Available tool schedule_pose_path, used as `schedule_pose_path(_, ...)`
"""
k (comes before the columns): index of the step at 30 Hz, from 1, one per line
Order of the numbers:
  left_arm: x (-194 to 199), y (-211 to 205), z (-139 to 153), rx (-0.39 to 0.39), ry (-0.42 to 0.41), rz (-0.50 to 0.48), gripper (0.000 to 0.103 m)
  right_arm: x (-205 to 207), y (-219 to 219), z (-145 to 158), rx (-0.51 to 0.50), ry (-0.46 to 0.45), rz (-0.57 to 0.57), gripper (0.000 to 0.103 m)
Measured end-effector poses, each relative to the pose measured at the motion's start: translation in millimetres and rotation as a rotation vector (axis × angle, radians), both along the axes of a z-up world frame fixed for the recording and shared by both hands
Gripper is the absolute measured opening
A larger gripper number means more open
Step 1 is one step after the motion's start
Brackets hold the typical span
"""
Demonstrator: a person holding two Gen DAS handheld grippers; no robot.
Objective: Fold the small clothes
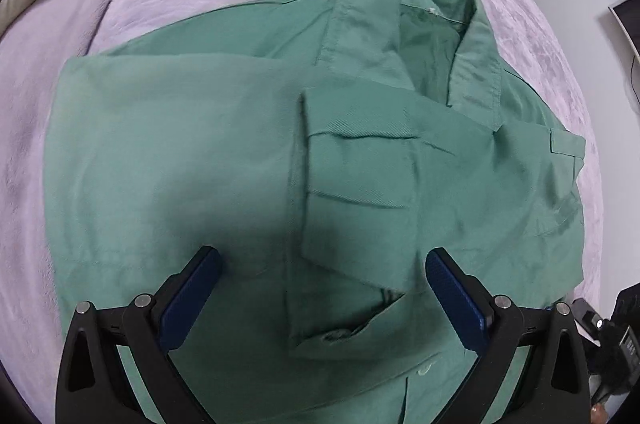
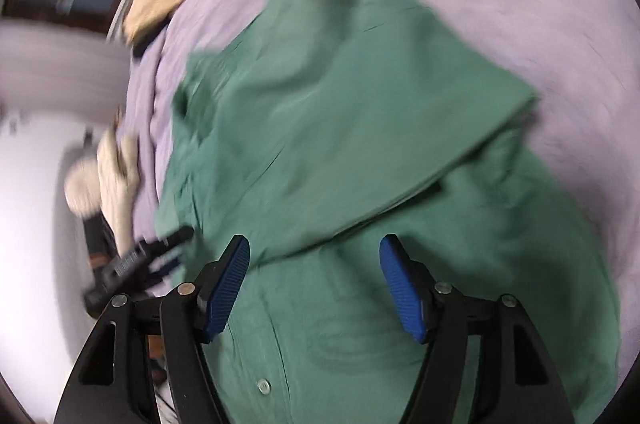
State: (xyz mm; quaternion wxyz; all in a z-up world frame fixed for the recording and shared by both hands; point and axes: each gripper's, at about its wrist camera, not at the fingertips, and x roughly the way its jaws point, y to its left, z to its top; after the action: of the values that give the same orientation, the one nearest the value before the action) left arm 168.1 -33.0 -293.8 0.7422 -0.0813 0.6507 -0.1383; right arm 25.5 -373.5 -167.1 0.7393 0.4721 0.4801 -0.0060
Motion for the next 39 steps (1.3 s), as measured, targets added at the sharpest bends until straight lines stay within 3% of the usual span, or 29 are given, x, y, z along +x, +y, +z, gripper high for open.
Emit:
schedule_pose_path(1,-0.6,-10.1,4.4,0.010,-0.013,-0.016,0.073,2.4,-7.8,-4.9,0.022,-0.006,-0.037,0.072)
schedule_pose_path(2,0.7,-18.5,8.2,0.014,-0.011,-0.037,0.038,4.0,-16.4,-10.0,0.049,-0.008,-0.083,0.072)
schedule_pose_path(4,5.7,-21.1,22.5,0.000,-0.028,-0.033,0.013,6.7,-28.6,-14.3,0.107,-0.014,-0.138,0.072)
schedule_pose_path(5,5.8,-12.1,34.3,-0.018,-0.054,-0.026,0.008,8.1,-30.8,-12.8,0.120,-0.028,-0.148,0.072)
schedule_pose_path(7,5.9,8.2,46.5,-0.048,-0.103,-0.003,0.008,9.1,-33.4,-7.4,0.111,-0.056,-0.141,0.072)
schedule_pose_path(9,7.5,28.6,43.8,-0.022,-0.109,0.016,0.008,7.5,-35.7,-9.3,0.103,-0.045,-0.132,0.072)
schedule_pose_path(12,17.0,51.6,11.7,0.015,-0.035,0.040,0.008,1.4,-42.5,-21.2,0.135,-0.016,-0.157,0.072)
schedule_pose_path(14,22.2,62.8,0.0,-0.027,-0.025,0.054,0.009,0.7,-43.8,-25.5,0.151,-0.018,-0.165,0.072)
schedule_pose_path(19,21.7,63.6,15.3,0.008,-0.043,0.043,0.009,9.8,-40.7,-22.1,0.187,-0.052,-0.165,0.071)
schedule_pose_path(20,22.7,65.3,20.0,0.013,-0.042,0.039,0.009,12.1,-39.8,-18.7,0.206,-0.069,-0.163,0.050)
schedule_pose_path(21,21.7,65.8,25.5,0.014,-0.040,0.040,0.009,10.5,-41.8,-13.8,0.211,-0.081,-0.154,0.002)
schedule_pose_path(25,28.3,59.5,31.3,-0.002,-0.051,0.028,0.009,8.6,-59.5,11.4,0.094,-0.147,-0.167,0.003)
schedule_pose_path(26,26.3,58.7,27.3,0.000,-0.036,0.020,0.009,6.2,-65.5,6.9,0.081,-0.125,-0.169,0.003)
schedule_pose_path(27,24.3,57.7,19.7,0.021,-0.013,0.015,0.017,3.7,-70.4,-0.5,0.065,-0.087,-0.168,0.003)
schedule_pose_path(29,21.9,56.1,8.8,0.095,0.003,0.007,0.021,-2.8,-75.0,-22.2,0.039,0.011,-0.138,0.003)
schedule_pose_path(31,17.9,61.3,14.9,0.147,-0.022,0.014,0.039,-13.1,-75.6,-31.1,0.073,0.022,-0.128,0.003)
schedule_pose_path(32,16.3,65.6,21.3,0.199,-0.040,0.023,0.062,-17.8,-75.4,-29.7,0.082,0.016,-0.123,0.006)
schedule_pose_path(33,14.5,70.4,29.9,0.250,-0.071,0.029,0.069,-21.3,-75.5,-27.4,0.085,0.020,-0.111,0.013)
schedule_pose_path(34,12.9,75.4,39.5,0.280,-0.100,0.025,0.069,-24.1,-74.1,-23.2,0.091,0.020,-0.089,0.017)
schedule_pose_path(36,12.7,82.8,56.2,0.297,-0.121,0.013,0.069,-28.6,-71.0,-9.1,0.066,0.014,-0.034,0.047)
schedule_pose_path(38,16.8,80.8,74.2,0.302,-0.149,-0.002,0.069,-32.6,-69.1,13.3,0.000,-0.031,0.017,0.058)
schedule_pose_path(39,21.6,72.9,82.2,0.298,-0.165,-0.023,0.069,-32.9,-68.9,26.0,-0.038,-0.062,0.043,0.058)
